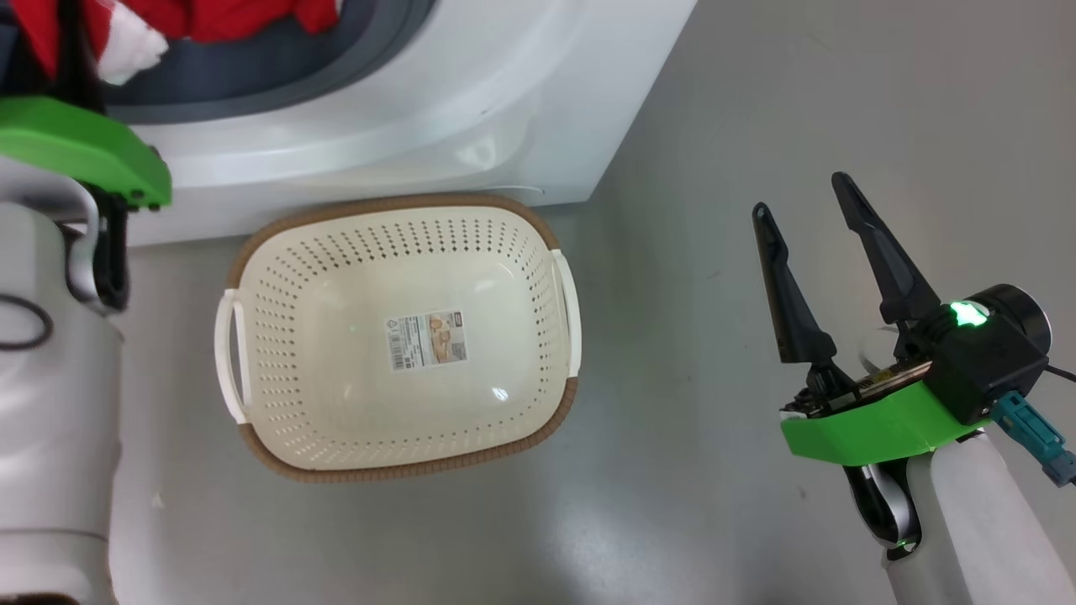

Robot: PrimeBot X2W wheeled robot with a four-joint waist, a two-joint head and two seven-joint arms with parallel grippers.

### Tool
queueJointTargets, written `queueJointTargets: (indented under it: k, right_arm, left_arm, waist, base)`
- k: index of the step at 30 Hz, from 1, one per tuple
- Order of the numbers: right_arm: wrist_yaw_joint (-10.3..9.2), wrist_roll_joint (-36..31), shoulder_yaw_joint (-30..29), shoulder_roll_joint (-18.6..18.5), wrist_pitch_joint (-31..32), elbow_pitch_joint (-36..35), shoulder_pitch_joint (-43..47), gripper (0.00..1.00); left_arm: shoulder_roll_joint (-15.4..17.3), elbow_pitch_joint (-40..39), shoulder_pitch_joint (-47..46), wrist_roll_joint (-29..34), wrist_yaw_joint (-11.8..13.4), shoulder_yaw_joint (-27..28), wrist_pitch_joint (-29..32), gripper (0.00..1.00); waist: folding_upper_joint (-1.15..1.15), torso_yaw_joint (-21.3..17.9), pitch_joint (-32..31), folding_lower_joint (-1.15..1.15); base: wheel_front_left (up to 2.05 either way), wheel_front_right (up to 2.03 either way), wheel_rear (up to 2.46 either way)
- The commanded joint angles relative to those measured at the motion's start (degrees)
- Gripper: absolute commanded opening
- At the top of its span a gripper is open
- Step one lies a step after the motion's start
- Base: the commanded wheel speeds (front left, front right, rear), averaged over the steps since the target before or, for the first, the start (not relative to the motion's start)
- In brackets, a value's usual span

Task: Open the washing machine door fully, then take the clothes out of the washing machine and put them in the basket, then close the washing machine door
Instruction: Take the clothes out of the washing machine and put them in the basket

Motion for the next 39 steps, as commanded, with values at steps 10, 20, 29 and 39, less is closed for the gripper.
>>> queueJointTargets:
  k: [10,20,29,39]
  right_arm:
    - [0.26,0.73,0.77,0.02,-0.36,-0.73,2.38,1.00]
    - [0.26,2.10,0.52,0.02,-0.36,-0.09,6.30,1.00]
    - [0.26,1.79,-0.61,0.02,-0.36,0.11,9.53,1.00]
    - [0.26,2.36,-0.76,0.02,-0.36,-0.17,11.06,1.00]
  left_arm:
    - [0.48,-12.88,12.03,0.81,1.01,2.23,-0.69,0.00]
    - [-2.53,-26.02,27.11,2.04,1.71,4.50,-0.69,0.00]
    - [-4.75,-32.98,36.59,2.71,1.10,5.36,-0.70,0.00]
    - [-6.74,-38.77,43.45,3.53,1.35,4.31,-0.70,0.00]
  waist:
    - [0.00,1.34,-5.48,0.00]
    - [0.00,1.17,-12.54,0.00]
    - [0.00,1.56,-17.63,0.00]
    - [0.00,1.39,-20.27,0.00]
  base:
    - [0.00,0.00,0.00]
    - [0.00,0.00,0.00]
    - [0.00,0.00,0.00]
    - [0.00,0.00,0.00]
